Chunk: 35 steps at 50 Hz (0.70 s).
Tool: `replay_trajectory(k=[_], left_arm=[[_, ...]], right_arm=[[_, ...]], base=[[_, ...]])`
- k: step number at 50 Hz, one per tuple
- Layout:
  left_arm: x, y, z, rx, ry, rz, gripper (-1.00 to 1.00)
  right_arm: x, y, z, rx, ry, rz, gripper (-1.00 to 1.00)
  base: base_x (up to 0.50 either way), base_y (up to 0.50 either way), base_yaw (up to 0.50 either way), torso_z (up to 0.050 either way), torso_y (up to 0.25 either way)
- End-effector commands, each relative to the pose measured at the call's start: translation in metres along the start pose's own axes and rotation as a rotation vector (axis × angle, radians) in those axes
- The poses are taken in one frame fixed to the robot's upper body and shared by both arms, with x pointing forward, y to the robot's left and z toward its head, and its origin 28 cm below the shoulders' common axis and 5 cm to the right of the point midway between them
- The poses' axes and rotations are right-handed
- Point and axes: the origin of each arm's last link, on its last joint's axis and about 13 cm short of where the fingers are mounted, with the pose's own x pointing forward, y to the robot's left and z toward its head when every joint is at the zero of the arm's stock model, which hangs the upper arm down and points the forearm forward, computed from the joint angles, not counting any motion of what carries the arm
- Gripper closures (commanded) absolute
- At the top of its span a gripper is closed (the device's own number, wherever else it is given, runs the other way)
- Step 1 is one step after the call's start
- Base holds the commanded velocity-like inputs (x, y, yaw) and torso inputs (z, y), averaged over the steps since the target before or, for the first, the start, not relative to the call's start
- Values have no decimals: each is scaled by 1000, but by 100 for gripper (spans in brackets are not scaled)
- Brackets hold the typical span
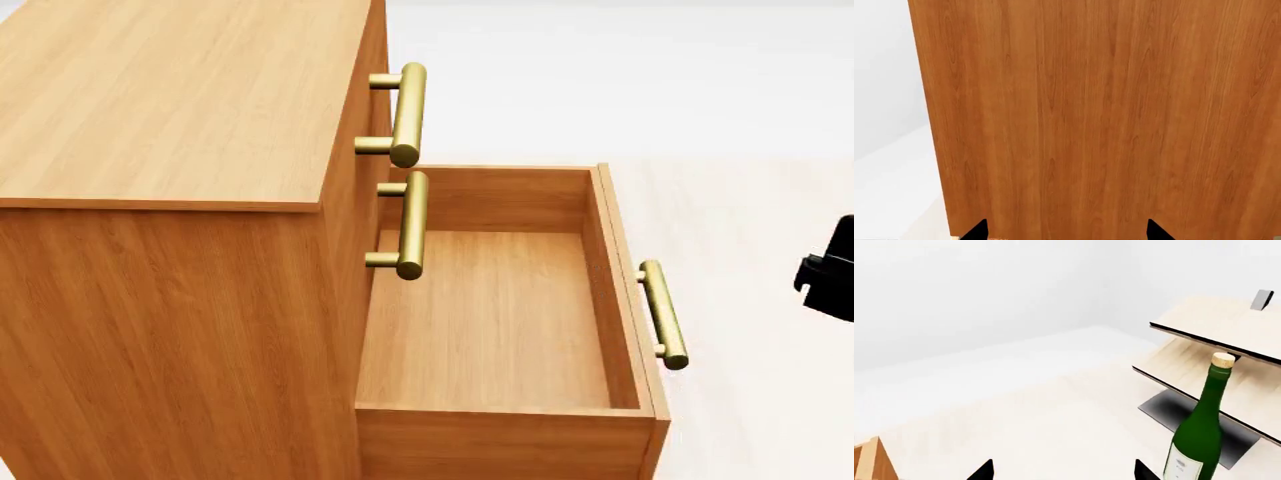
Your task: Put the bowl in the bottom drawer of the cabinet and close it.
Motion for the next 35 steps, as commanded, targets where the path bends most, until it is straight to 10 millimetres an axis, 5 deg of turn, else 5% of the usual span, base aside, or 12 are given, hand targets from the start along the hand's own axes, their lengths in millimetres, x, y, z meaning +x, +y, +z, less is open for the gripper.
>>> replay_trajectory(k=[1, 11, 35], left_arm=[[-1, 0, -9, -1, -1, 1, -100], [-1, 0, -21, -1, -1, 0, -100], [-5, 2, -23, 1, -2, 0, -100]], right_arm=[[7, -16, -5, 40, 1, -178, -100], [10, -24, -11, 62, -37, -287, -100], [13, -33, -24, 156, 219, -352, -100]], base=[[0, 0, 0, 0, 0], [0, 0, 0, 0, 0], [0, 0, 0, 0, 0]])
